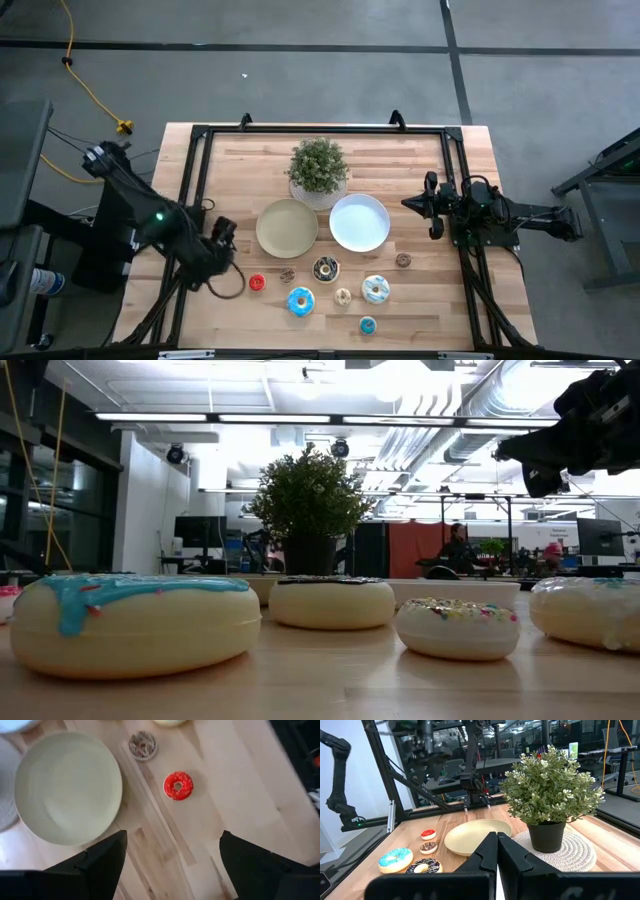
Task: Pick & Place donuts
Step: Put the small orange donut on the brown plate
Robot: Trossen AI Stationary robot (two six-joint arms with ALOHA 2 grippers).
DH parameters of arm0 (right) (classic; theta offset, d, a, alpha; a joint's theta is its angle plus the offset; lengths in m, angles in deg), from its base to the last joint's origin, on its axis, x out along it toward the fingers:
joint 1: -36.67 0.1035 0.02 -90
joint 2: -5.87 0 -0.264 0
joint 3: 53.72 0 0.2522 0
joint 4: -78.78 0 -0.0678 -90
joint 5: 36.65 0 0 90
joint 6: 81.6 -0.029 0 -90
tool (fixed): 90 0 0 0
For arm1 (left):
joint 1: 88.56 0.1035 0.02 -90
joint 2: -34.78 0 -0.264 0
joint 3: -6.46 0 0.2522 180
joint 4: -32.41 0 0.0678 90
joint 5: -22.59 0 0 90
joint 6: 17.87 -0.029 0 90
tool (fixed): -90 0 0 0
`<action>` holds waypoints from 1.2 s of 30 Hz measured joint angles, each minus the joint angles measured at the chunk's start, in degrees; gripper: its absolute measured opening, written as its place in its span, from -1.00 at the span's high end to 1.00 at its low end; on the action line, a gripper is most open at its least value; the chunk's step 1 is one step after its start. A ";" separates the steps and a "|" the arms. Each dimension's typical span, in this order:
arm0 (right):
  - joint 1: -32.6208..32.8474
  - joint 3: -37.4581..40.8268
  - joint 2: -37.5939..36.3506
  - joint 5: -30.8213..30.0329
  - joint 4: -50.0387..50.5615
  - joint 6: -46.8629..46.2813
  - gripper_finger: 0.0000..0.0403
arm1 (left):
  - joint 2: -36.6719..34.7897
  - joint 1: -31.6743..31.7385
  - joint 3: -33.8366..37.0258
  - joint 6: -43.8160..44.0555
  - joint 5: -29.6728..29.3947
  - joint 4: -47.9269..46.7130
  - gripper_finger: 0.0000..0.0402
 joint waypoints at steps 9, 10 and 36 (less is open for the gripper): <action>0.01 0.00 0.02 0.00 0.02 -0.01 1.00 | 13.77 1.88 0.02 23.65 2.01 5.30 -0.53; 0.00 0.00 0.00 -0.01 0.02 -0.01 1.00 | 15.28 2.30 0.04 25.81 2.75 5.53 -0.53; 0.02 0.00 0.02 0.02 -0.17 0.00 1.00 | 34.43 11.12 0.02 51.33 13.05 18.12 -0.53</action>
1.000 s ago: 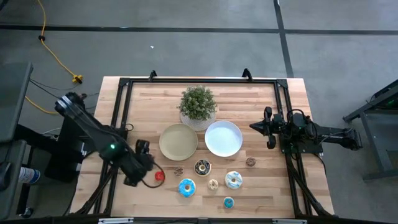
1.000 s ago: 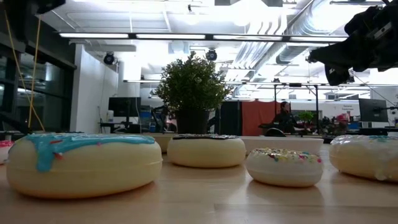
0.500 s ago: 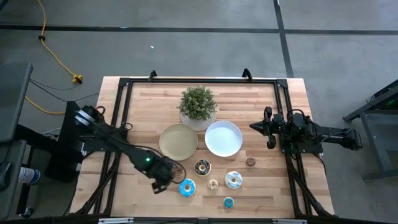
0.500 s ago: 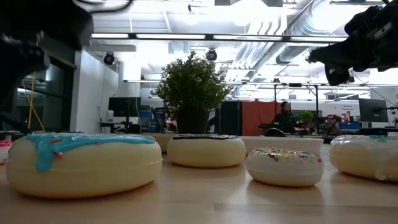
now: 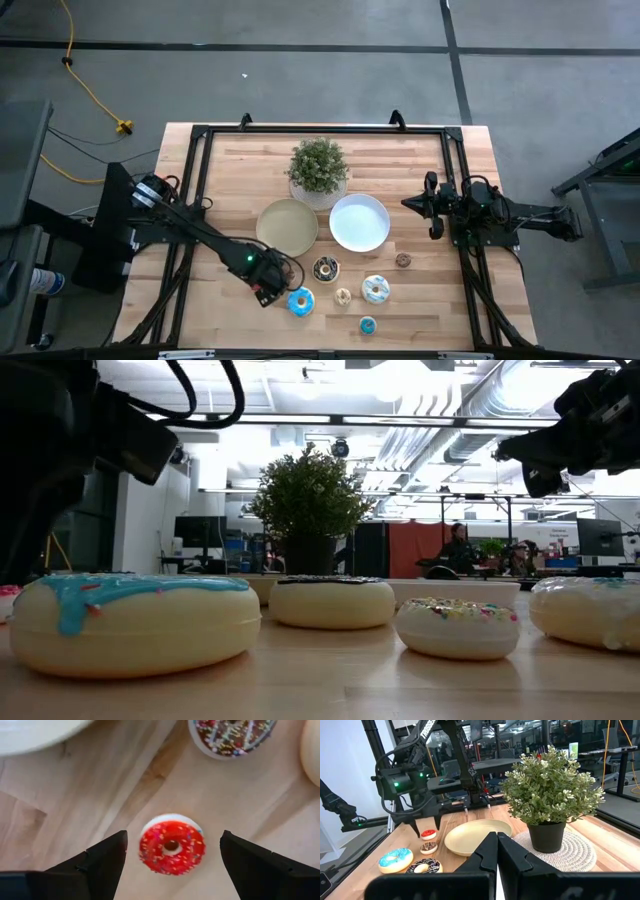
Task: Pick & Place donuts
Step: Put the small orange donut on the brown plate
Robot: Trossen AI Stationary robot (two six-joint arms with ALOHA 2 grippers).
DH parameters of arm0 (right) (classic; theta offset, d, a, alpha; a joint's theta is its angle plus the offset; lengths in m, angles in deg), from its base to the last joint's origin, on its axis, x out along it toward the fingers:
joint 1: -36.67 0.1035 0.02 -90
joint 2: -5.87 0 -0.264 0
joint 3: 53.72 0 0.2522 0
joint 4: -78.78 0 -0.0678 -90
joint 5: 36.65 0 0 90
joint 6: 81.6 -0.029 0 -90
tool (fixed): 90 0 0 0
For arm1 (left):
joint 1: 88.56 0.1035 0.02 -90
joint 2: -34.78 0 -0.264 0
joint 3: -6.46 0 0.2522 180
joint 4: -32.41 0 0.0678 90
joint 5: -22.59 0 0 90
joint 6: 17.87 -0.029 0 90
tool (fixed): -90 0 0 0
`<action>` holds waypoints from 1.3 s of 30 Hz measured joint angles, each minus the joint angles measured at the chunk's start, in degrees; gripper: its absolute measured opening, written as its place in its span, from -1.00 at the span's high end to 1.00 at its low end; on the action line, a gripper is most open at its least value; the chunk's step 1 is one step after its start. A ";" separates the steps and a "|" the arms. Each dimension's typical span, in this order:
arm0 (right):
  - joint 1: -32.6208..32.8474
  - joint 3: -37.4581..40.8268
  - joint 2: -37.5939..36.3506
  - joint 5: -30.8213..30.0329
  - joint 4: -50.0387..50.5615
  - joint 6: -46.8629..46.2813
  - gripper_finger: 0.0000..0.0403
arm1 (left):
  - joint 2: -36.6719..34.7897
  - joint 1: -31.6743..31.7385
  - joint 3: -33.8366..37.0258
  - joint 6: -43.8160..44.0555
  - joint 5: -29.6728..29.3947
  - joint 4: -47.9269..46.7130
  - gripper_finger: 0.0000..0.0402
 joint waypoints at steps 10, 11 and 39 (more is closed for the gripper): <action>0.00 0.01 0.00 -0.01 -0.01 0.00 1.00 | 0.00 0.00 0.00 -2.47 -0.30 -1.20 -0.53; 0.00 0.00 0.00 -0.01 -0.01 0.00 1.00 | 0.00 0.00 0.00 -3.01 -0.30 -1.21 -0.53; 0.00 0.00 0.00 -0.02 -0.01 -0.02 1.00 | 0.17 -0.88 0.04 -16.84 -0.30 -0.65 -0.53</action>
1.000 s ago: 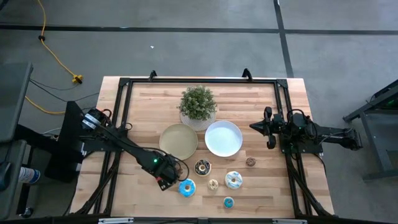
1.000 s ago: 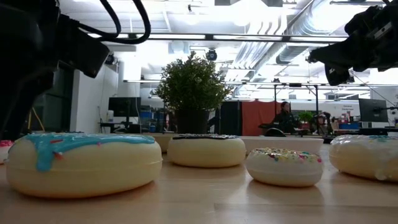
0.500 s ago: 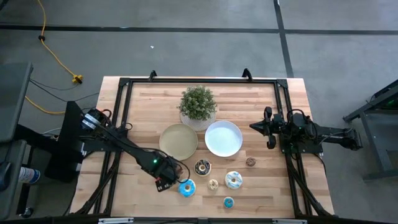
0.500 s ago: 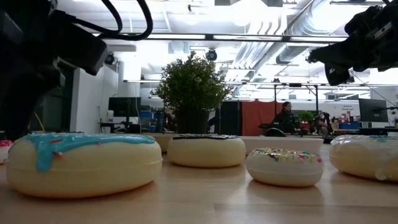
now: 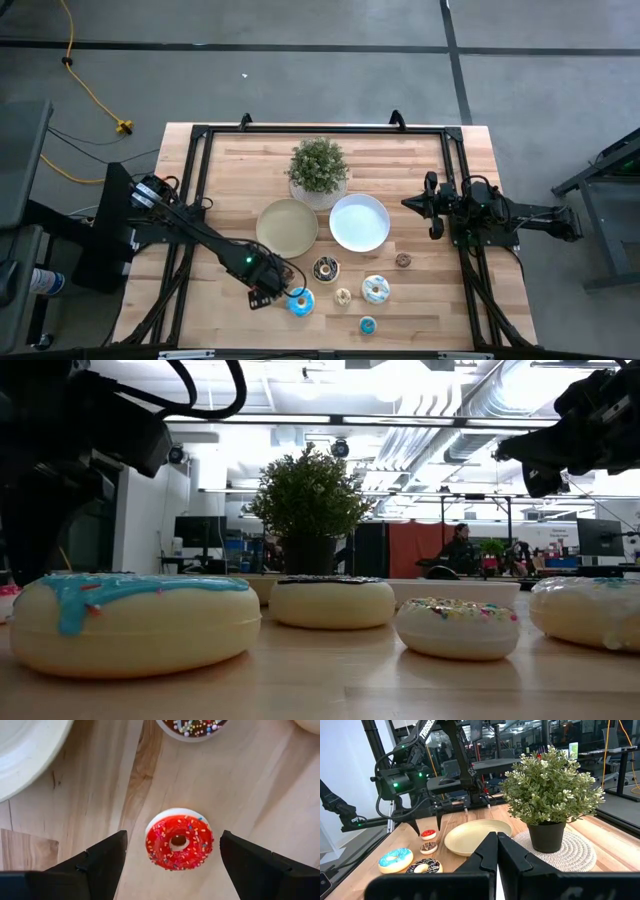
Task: Pick & Place donuts
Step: Put the small orange donut on the brown plate
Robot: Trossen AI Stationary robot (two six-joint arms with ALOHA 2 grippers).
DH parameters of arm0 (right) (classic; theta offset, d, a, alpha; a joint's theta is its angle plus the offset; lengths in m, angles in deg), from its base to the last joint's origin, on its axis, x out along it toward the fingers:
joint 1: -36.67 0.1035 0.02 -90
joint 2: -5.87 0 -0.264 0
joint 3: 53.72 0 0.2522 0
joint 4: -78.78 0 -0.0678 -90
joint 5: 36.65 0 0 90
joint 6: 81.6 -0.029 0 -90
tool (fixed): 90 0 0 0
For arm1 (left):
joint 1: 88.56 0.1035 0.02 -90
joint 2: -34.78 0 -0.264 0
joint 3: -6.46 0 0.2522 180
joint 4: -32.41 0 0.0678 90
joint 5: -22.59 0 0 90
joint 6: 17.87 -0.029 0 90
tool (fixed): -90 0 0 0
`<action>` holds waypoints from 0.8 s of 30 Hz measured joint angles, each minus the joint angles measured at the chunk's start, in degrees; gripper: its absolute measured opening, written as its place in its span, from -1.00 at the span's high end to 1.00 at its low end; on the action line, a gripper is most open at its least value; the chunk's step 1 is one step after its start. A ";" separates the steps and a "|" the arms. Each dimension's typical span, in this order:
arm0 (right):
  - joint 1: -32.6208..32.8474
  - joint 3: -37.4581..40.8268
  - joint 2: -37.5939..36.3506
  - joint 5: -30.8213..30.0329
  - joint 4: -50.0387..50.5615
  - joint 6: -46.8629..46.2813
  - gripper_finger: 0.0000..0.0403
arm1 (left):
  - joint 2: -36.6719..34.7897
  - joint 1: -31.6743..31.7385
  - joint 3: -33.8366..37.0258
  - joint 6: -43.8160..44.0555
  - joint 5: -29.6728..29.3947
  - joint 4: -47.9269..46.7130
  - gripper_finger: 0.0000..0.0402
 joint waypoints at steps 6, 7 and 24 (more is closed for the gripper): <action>-0.02 0.01 0.00 0.01 -0.01 0.02 1.00 | 0.58 -0.02 0.09 -1.24 0.04 0.27 -0.53; -0.01 0.00 0.00 0.01 -0.01 0.01 1.00 | 0.59 -0.02 0.09 -1.51 0.02 0.18 -0.53; -0.02 -0.01 0.07 0.00 -0.07 0.00 1.00 | 3.92 0.03 -0.07 -1.70 1.79 1.28 -0.53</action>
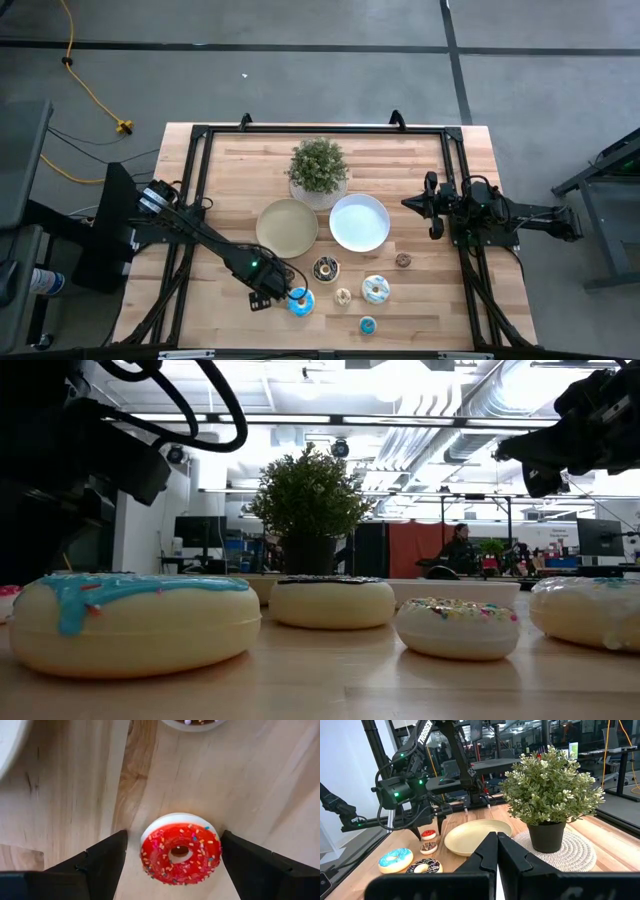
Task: Pick & Place donuts
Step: Put the small orange donut on the brown plate
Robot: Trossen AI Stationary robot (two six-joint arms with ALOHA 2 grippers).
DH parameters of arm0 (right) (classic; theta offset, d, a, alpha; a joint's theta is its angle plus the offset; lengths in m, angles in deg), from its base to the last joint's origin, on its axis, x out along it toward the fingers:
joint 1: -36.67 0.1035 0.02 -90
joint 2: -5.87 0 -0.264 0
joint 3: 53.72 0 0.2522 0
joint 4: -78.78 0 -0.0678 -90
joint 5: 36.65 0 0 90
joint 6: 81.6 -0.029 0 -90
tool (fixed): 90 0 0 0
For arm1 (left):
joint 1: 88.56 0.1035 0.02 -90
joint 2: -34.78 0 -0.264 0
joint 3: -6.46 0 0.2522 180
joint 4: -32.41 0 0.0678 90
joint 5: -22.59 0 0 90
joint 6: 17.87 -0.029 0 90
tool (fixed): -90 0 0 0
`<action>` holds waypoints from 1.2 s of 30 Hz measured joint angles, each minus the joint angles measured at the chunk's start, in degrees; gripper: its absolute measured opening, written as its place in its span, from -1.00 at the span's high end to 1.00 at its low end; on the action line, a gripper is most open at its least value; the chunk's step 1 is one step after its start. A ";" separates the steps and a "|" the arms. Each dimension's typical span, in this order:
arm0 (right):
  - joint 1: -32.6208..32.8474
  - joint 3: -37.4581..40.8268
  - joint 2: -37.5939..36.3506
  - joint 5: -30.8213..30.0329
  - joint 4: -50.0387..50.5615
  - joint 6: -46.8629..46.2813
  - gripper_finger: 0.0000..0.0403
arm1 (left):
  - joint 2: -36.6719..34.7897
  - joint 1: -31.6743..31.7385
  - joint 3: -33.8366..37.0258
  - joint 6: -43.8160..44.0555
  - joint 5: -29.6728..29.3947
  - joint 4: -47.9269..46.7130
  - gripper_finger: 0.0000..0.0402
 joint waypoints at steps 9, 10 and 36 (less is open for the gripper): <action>0.02 0.01 0.15 0.00 0.00 0.01 1.00 | 0.04 0.00 0.00 0.00 -0.26 -0.13 -0.40; 0.02 0.00 0.15 0.00 0.00 0.02 1.00 | 0.04 0.00 0.00 0.00 -0.26 -0.14 -0.36; 0.02 0.00 0.20 0.00 -0.02 0.00 1.00 | 0.31 1.02 -5.56 -1.03 0.20 -7.86 -0.05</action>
